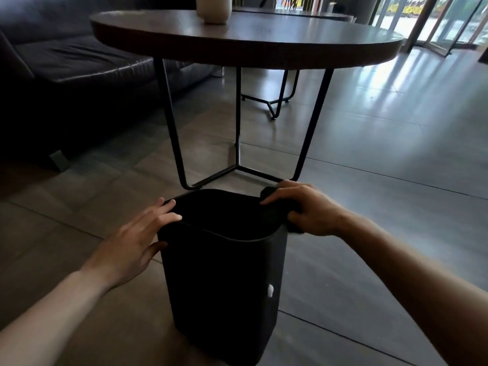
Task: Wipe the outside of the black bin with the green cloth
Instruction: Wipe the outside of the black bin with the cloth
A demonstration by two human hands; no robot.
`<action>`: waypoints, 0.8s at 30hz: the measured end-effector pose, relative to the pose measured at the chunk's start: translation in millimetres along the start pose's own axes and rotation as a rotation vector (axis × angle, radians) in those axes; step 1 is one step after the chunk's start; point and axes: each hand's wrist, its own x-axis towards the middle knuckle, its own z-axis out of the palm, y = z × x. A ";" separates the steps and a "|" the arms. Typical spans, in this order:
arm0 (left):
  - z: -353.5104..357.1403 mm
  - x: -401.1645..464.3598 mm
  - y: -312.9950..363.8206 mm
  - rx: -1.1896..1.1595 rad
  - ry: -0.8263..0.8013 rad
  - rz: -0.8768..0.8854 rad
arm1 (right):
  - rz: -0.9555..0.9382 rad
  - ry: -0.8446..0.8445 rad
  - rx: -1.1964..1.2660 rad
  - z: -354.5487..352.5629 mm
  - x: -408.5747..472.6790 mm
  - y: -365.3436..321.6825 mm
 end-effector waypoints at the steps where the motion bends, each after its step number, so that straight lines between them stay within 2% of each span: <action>1: -1.2 -0.8 -1.3 0.013 -0.009 0.001 | 0.001 -0.060 -0.013 -0.8 -4.1 -3.8; 4: -6.0 -1.8 -4.5 0.057 -0.044 0.027 | 0.009 -0.225 -0.015 -3.2 -23.1 -10.0; 7: -9.0 -0.2 -3.1 0.093 -0.053 0.071 | -0.054 -0.291 -0.125 -0.1 -36.3 -10.7; 10: -8.5 5.3 0.8 0.092 -0.060 0.062 | -0.111 -0.259 -0.207 3.5 -40.5 -10.2; 16: -13.8 19.8 12.0 0.108 -0.070 0.043 | -0.153 -0.216 -0.202 6.0 -50.0 -16.4; 18: -17.1 29.2 28.1 0.039 -0.027 0.035 | -0.148 -0.171 -0.180 3.2 -50.8 -19.4; 21: -20.7 49.3 66.3 -0.190 0.126 0.060 | -0.099 -0.081 -0.128 -7.5 -44.7 -22.9; 24: -15.3 64.0 109.6 -0.321 0.117 0.166 | -0.064 -0.018 -0.111 -15.4 -33.8 -23.0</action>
